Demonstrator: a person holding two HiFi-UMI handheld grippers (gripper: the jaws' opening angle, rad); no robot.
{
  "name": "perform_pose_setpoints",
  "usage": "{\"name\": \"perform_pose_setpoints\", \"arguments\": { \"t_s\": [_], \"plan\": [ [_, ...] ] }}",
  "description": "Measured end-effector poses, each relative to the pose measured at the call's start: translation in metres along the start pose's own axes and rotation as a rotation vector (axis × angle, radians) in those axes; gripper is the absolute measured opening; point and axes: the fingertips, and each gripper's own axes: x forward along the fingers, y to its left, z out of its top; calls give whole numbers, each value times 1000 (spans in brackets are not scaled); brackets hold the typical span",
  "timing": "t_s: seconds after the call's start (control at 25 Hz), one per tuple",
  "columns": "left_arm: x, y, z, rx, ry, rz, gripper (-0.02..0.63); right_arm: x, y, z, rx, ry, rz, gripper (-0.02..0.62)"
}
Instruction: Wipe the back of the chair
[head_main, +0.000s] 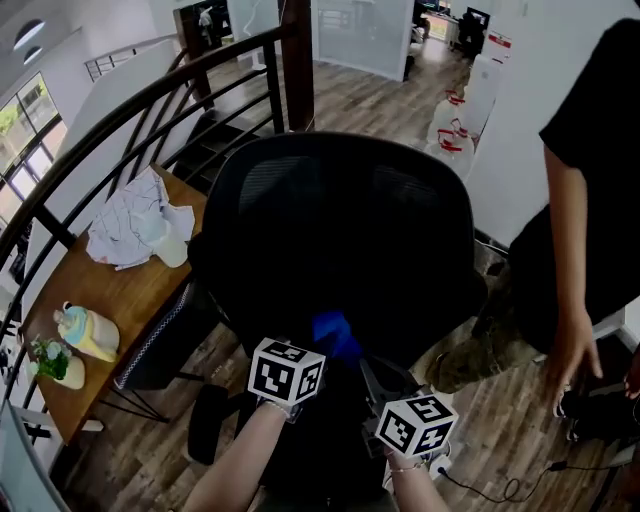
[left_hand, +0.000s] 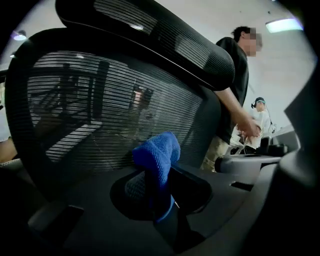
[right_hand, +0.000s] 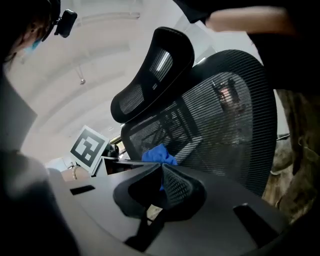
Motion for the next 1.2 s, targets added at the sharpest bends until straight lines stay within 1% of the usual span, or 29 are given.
{"name": "perform_pose_setpoints", "arguments": {
  "t_s": [0.28, 0.52, 0.72, 1.0, 1.2],
  "plan": [
    [-30, 54, -4, -42, -16, 78, 75, 38, 40, -13, -18, 41, 68, 28],
    [-51, 88, -10, -64, -23, 138, 75, 58, 57, -16, -21, 55, 91, 28],
    [-66, 115, -14, -65, -22, 170, 75, 65, 68, -23, -20, 63, 99, 28],
    [-81, 133, -18, -83, -35, 233, 75, 59, 70, -27, -16, 55, 78, 28],
    [-89, 128, -33, -75, -21, 227, 75, 43, 65, -32, -11, 46, 48, 28]
  ]
}}
